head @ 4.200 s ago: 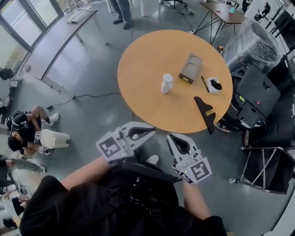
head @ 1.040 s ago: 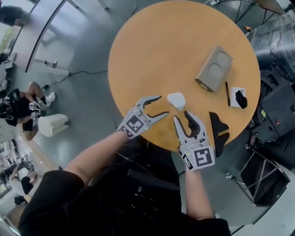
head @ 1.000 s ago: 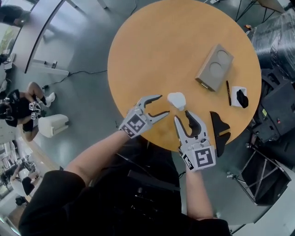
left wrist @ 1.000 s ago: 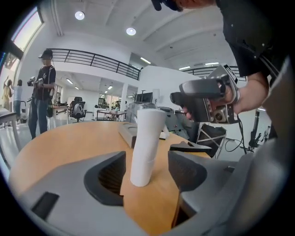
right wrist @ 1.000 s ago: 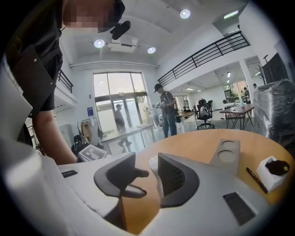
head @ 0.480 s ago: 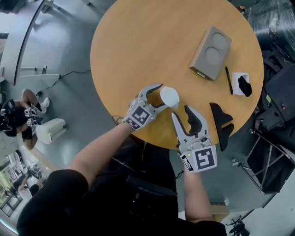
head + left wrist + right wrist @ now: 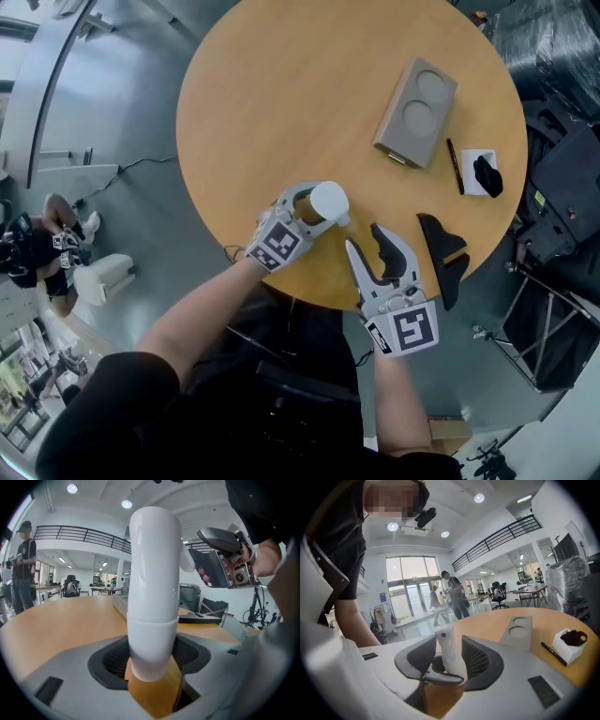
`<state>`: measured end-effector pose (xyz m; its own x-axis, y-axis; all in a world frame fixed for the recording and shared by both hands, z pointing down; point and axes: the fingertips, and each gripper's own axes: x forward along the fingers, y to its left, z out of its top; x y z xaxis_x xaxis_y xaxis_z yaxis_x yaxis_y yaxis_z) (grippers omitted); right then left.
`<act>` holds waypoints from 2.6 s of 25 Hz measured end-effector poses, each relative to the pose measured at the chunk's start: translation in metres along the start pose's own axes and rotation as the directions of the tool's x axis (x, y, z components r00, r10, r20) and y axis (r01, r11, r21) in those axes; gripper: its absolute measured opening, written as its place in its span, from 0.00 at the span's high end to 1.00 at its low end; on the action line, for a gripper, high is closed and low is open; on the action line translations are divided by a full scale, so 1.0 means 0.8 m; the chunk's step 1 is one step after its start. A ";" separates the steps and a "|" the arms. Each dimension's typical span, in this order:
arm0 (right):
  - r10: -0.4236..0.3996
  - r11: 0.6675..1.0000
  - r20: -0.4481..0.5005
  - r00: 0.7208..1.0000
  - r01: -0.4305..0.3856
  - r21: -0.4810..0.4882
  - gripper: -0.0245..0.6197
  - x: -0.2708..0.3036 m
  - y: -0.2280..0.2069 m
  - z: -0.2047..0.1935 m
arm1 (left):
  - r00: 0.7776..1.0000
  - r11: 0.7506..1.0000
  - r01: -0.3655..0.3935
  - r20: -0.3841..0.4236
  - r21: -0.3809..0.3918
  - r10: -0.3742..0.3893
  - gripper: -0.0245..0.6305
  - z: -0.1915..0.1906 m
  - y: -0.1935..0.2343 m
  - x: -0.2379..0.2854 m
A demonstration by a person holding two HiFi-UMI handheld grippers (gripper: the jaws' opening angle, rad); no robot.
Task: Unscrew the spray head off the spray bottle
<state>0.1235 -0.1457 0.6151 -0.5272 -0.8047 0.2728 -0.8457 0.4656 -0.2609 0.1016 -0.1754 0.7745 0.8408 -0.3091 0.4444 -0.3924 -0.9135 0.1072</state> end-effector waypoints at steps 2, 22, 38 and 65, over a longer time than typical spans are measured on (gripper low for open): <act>0.014 1.000 0.006 1.000 -0.014 -0.010 0.70 -0.007 0.005 0.014 | 1.000 1.000 0.004 -0.006 0.000 -0.004 0.50 0.014 -0.007 -0.011; 0.121 0.984 0.049 0.991 -0.113 -0.134 0.70 -0.089 0.165 0.176 | 1.000 0.999 -0.017 -0.023 -0.051 0.016 0.50 0.189 -0.091 -0.193; 0.129 0.989 0.065 0.990 -0.123 -0.085 0.50 -0.109 0.231 0.223 | 0.999 0.998 0.012 -0.044 -0.060 -0.015 0.50 0.261 -0.155 -0.269; 0.166 0.977 0.115 0.979 -0.147 -0.155 0.60 -0.086 0.242 0.255 | 0.988 0.989 0.144 0.064 -0.014 -0.143 0.50 0.289 -0.179 -0.282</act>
<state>0.0126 -0.0753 0.3573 -0.6472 -0.7531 0.1177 -0.7612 0.6304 -0.1520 0.0543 -0.0362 0.4538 0.9106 -0.1914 0.3664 -0.2721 -0.9448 0.1826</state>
